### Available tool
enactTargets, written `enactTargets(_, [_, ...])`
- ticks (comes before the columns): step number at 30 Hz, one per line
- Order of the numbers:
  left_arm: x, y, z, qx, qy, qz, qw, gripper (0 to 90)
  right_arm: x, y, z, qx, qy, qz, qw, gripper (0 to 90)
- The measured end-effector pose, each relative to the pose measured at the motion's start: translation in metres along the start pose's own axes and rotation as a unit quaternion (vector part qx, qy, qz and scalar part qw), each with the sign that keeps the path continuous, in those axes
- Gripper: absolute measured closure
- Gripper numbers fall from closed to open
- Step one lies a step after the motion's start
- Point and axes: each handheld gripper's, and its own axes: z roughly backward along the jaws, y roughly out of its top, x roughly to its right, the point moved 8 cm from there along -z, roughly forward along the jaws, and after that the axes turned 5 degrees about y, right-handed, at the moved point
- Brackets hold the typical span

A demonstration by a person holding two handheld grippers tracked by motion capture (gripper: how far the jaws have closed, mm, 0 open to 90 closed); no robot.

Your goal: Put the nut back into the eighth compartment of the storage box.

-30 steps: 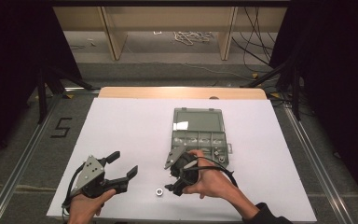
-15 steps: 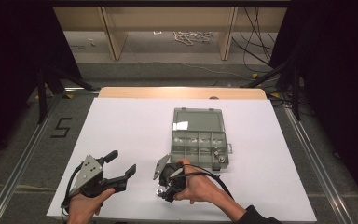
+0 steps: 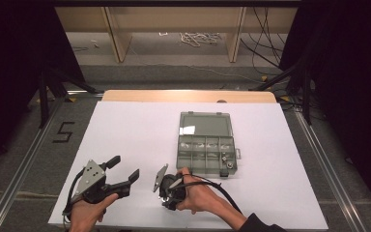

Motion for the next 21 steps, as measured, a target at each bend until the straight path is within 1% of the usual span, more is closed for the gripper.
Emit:
enactTargets(2, [0.000,0.000,0.000,0.000,0.000,0.000,1.0000,19.5,0.001,0.000,-0.001,-0.005,-0.001,-0.002,1.0000,58.8])
enactTargets(3, [0.000,0.000,0.000,0.000,0.000,0.000,1.0000,19.5,0.001,-0.001,-0.002,-0.004,-0.002,-0.010,0.9999,60.5])
enactTargets(4, [0.000,0.000,0.000,0.000,0.001,0.002,1.0000,19.5,0.002,0.000,-0.003,-0.005,-0.003,-0.001,1.0000,61.3])
enactTargets(7, [0.000,0.000,0.000,0.000,0.001,0.002,1.0000,19.5,0.002,0.000,-0.005,-0.004,0.002,-0.003,1.0000,64.9])
enactTargets(8, [0.000,0.000,0.000,0.000,0.001,0.002,1.0000,19.5,0.000,0.000,-0.005,-0.006,0.006,-0.010,0.9999,66.7])
enactTargets(9, [0.000,0.000,0.000,0.000,0.001,0.002,1.0000,19.5,0.000,0.001,-0.005,-0.008,0.008,-0.001,0.9999,67.9])
enactTargets(10, [0.000,0.000,-0.001,0.003,-0.003,0.002,1.0000,19.5,0.000,0.001,-0.005,-0.007,0.009,-0.001,0.9999,69.6])
enactTargets(12, [0.001,0.000,-0.001,0.003,-0.002,0.003,1.0000,19.5,0.000,0.001,-0.005,-0.006,0.010,0.001,0.9999,70.1])
enactTargets(14, [0.000,0.000,0.000,0.000,0.000,0.002,1.0000,19.5,0.000,0.001,-0.004,-0.007,0.004,0.000,1.0000,70.2])
enactTargets(15, [0.000,0.000,0.000,0.000,-0.001,0.001,1.0000,19.5,0.000,0.000,-0.003,-0.010,0.005,0.000,0.9999,70.2])
enactTargets(16, [0.000,0.000,0.000,0.000,-0.001,0.001,1.0000,19.5,0.001,0.000,-0.002,-0.007,0.003,0.001,1.0000,70.2])
enactTargets(17, [0.000,0.000,0.000,0.000,-0.001,0.001,1.0000,19.5,0.001,0.000,0.001,-0.006,0.005,-0.008,0.9999,70.2])
enactTargets(18, [0.000,0.000,0.000,0.000,-0.001,0.001,1.0000,19.5,0.003,0.000,0.003,-0.002,0.001,-0.001,1.0000,70.2])
enactTargets(20, [0.001,0.000,-0.001,0.004,-0.004,0.002,1.0000,19.5,0.006,-0.001,0.009,0.000,-0.004,-0.007,1.0000,70.2])
enactTargets(21, [0.001,0.000,0.000,0.003,-0.001,0.002,1.0000,19.5,0.008,-0.002,0.012,0.001,-0.003,-0.009,1.0000,70.2])
